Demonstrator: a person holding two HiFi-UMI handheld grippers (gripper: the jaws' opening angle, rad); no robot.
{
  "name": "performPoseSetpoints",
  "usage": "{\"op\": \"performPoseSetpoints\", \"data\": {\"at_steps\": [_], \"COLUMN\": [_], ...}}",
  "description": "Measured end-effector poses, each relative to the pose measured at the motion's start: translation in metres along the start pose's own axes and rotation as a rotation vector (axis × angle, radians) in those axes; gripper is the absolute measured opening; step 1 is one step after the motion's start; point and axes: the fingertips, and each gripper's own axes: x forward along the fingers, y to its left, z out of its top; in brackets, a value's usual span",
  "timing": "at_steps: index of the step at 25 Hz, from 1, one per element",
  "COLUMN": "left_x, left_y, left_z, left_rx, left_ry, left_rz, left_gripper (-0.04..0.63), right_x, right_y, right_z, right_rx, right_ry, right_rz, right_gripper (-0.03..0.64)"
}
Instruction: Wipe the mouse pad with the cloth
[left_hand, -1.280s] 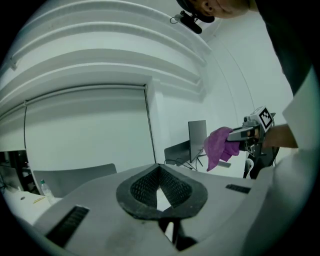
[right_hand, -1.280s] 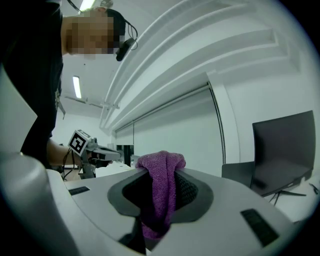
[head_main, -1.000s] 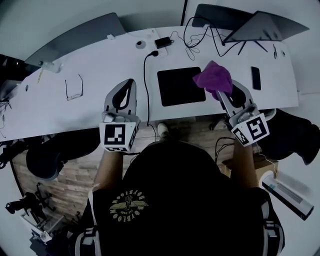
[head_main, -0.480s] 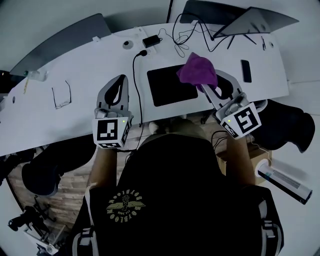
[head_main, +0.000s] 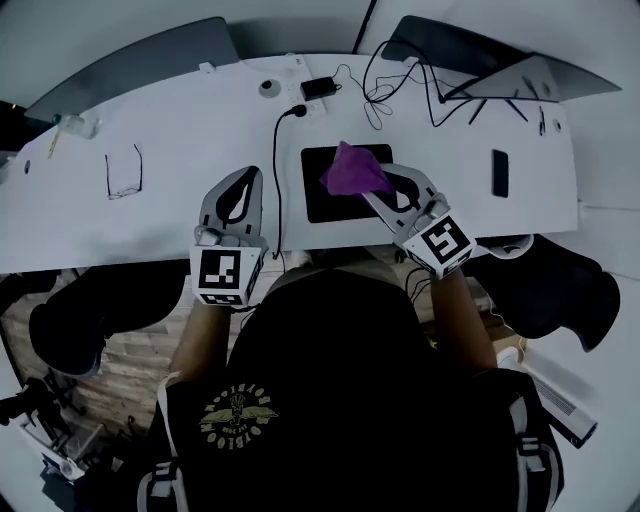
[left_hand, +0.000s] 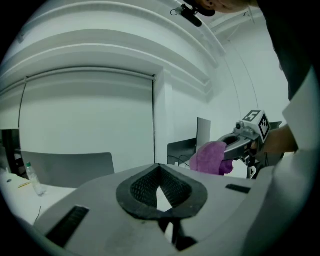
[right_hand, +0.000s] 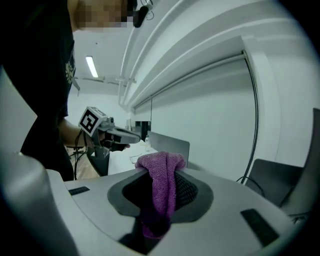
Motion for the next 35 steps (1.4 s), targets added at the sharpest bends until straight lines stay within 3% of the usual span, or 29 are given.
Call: {"op": "performPoseSetpoints", "data": {"at_steps": [5,15,21,30,35], "left_x": [0.011,0.047,0.052,0.072,0.070], "left_y": [0.014,0.014,0.027,0.015,0.012], "left_z": [0.001,-0.023,-0.033,-0.042,-0.050], "left_rx": [-0.022,-0.050,-0.077,-0.088,-0.112], "left_ry": [0.004,0.082,0.125,0.141,0.153], "left_rz": [0.063,0.084,0.129,0.120,0.116], "left_gripper": [0.002,0.002,0.002,0.002,0.002], "right_x": [0.035,0.096,0.135,0.176,0.197], "right_y": [-0.005,-0.008,-0.014,-0.016,-0.021], "right_z": [-0.025,-0.094,-0.141,-0.188,-0.220], "right_rx": [0.024,0.117,0.192,0.218,0.227], "right_ry": [0.013,0.121,0.158,0.225,0.322], "right_rz": [0.082,0.201,0.201,0.226,0.170], "right_gripper": [0.092,0.092,0.091,0.091,0.091]}}
